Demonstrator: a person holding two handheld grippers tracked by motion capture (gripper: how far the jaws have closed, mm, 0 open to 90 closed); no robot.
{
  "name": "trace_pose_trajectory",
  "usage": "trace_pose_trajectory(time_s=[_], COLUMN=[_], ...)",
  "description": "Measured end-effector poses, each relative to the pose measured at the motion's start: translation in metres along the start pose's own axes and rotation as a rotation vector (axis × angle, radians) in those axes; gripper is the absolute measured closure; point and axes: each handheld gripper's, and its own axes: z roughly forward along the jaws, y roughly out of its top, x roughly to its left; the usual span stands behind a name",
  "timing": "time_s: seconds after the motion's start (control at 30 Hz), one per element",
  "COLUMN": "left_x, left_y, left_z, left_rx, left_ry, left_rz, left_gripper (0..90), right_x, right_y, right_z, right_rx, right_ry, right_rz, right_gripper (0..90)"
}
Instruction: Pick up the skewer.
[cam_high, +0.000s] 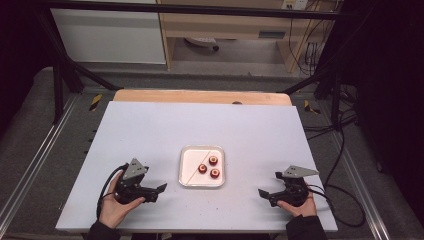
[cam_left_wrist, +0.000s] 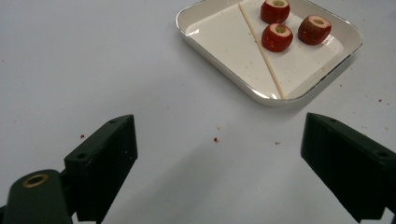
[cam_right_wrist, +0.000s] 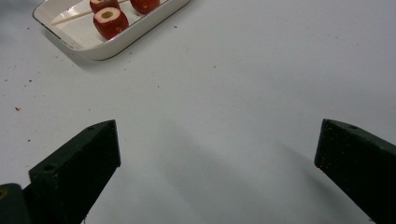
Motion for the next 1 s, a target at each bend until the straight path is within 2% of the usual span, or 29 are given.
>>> trace_pose_trajectory(time_s=[0.1,0.3,0.43,0.67,0.83,1.0], left_x=[-0.003,-0.018,-0.023,-0.035,-0.041,-0.048], left_y=[0.005,0.024,0.03,0.049,0.055,0.06], left_z=[0.002,0.014,0.019,0.04,0.053,0.067], left_rx=[0.003,0.03,0.039,0.071,0.089,0.117], left_ry=[0.003,0.013,0.011,0.017,-0.003,-0.004], left_rz=[0.01,0.039,0.041,0.034,0.031,0.04], left_gripper=[11.1,11.6,12.3,14.5,17.6,26.4], right_x=[0.0,0.0,0.0,0.0,0.001,0.0], right_y=[0.0,0.0,0.0,0.0,-0.001,-0.001], right_z=[0.0,0.001,0.001,0.002,0.002,0.002], right_rx=[0.001,0.003,0.001,0.009,0.018,0.016], right_ry=[0.0,0.0,0.0,0.0,0.0,0.002], right_rz=[-0.003,-0.001,-0.002,-0.003,-0.006,-0.01], right_gripper=[0.8,0.8,0.8,0.8,0.8,0.8])
